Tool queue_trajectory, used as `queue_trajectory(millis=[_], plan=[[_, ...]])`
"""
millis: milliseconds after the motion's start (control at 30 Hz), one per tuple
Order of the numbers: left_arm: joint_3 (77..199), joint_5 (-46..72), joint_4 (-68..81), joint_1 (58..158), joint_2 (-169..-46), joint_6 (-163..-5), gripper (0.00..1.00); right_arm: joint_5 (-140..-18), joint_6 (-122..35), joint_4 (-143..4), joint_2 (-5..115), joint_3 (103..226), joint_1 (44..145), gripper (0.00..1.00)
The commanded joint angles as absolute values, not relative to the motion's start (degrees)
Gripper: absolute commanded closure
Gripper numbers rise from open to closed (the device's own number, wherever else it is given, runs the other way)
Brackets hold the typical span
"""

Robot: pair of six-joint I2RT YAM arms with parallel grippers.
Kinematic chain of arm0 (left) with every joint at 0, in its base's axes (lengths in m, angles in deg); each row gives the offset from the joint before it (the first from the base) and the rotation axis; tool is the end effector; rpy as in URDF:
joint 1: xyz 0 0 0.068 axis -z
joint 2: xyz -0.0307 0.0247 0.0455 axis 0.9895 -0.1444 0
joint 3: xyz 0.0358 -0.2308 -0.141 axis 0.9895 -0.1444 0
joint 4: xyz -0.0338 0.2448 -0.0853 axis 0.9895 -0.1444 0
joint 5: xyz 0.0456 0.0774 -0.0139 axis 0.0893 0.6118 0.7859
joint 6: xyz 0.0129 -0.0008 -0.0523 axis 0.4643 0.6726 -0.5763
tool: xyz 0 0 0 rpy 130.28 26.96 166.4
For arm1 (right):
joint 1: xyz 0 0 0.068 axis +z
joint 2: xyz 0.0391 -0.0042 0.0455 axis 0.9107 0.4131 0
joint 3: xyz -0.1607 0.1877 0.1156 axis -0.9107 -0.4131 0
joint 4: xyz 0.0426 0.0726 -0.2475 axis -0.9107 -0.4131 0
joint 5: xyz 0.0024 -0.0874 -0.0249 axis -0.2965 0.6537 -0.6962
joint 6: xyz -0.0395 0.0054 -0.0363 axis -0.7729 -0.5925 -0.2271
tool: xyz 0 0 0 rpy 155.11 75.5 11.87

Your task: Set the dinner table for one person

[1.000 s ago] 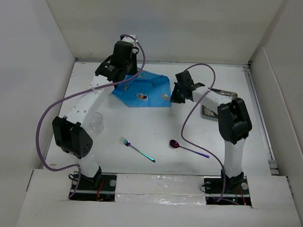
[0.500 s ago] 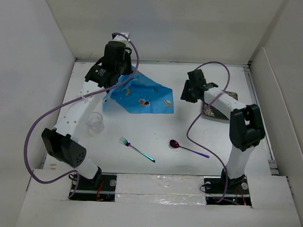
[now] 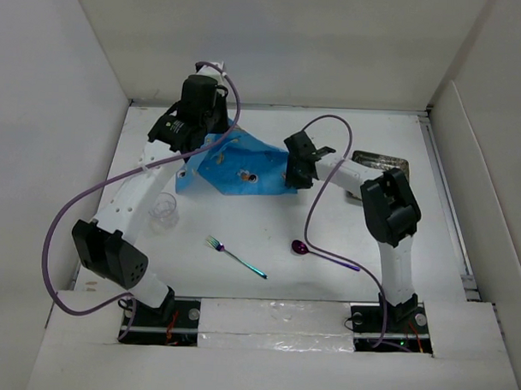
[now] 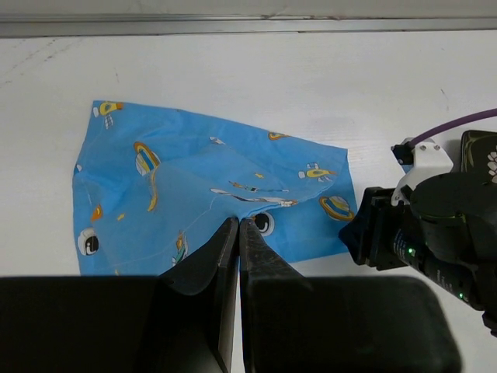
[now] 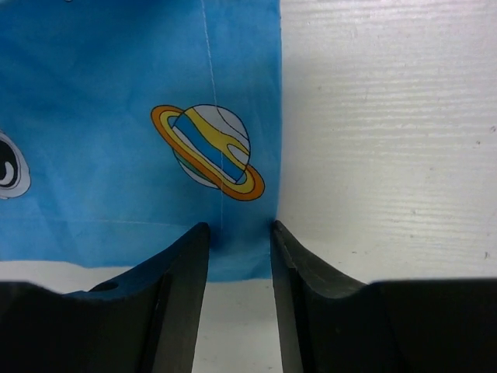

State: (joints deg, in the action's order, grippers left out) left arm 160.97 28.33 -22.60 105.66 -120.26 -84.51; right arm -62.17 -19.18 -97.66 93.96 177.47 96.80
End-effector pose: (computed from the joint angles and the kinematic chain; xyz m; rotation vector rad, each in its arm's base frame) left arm 0.3206 -0.1376 0.4300 0.1129 1.9271 -0.3060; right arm 0.3851 0.2263 0.1716 0.0617 2.6060 0.1797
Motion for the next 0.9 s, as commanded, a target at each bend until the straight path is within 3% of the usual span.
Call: queue_trajectory(millis=[0,133,200,267,567,667,867], plan=[[163.3,28.4,-20.5,105.0,-116.8,-84.0,1.00,-57.6,-17.1,-101.4,95.7,177.7,97.8,0.61],[164.0,28.4,-20.6,105.0,-116.3,-83.9,1.00,-55.0,-15.0,-101.2,95.7,175.4,98.9,0.77],[164.3,28.2,-20.6,105.0,-116.0,-83.9,1.00,-54.9,-14.5,-101.0,95.7,174.9,98.9,0.93],[164.2,28.3,-20.6,105.0,-115.8,-84.0,1.00,-54.1,-14.0,-100.5,95.1,174.4,98.9,1.00],[164.7,27.4,-17.4,103.0,-117.3,-85.4,1.00,-52.0,-19.0,-97.9,80.2,175.6,94.6,1.00],[169.3,28.9,-15.2,102.1,-121.8,-85.2,1.00,-51.9,-22.9,-99.7,80.0,184.2,92.4,1.00],[196.8,19.6,-19.6,93.8,-141.3,-91.4,1.00,-49.0,-30.2,-108.3,90.1,218.6,86.9,1.00]])
